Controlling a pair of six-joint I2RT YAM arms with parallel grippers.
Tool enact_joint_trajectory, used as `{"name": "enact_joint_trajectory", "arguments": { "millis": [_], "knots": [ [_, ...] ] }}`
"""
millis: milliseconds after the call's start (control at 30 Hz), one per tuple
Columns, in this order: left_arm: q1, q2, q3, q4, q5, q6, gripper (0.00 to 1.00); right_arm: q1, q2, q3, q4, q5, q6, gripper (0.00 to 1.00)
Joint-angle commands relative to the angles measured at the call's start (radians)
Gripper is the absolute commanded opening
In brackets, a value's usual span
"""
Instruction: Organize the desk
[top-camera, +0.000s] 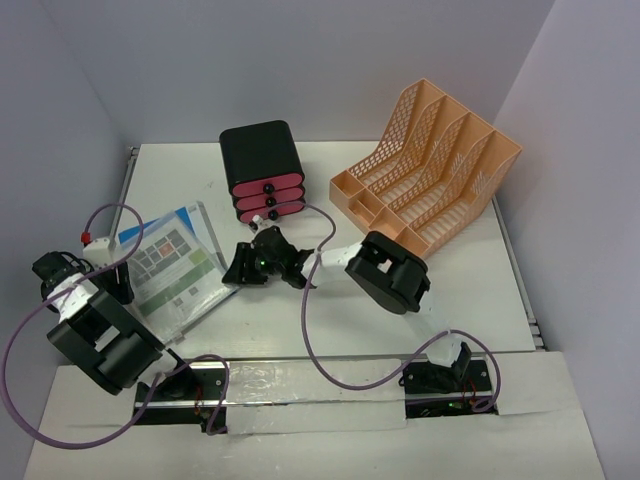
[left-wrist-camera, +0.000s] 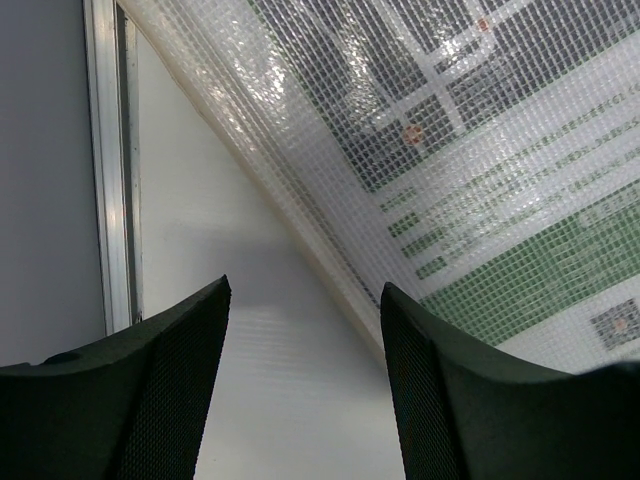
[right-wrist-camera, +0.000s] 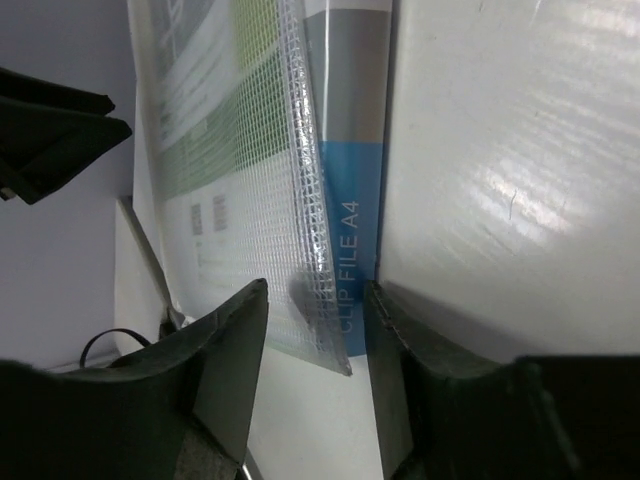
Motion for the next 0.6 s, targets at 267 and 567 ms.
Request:
{"name": "enact_joint_trajectory", "arguments": {
  "millis": [267,567],
  "knots": [
    [0.002,-0.014,-0.004,0.025,0.057,0.008,0.69,0.022,-0.067,-0.102,0.125,-0.067,0.058,0.4],
    [-0.047,0.02,-0.064,0.141,-0.049,-0.025,0.68,0.036,-0.14,-0.144,0.124,-0.002,0.033,0.39]
  ]
}}
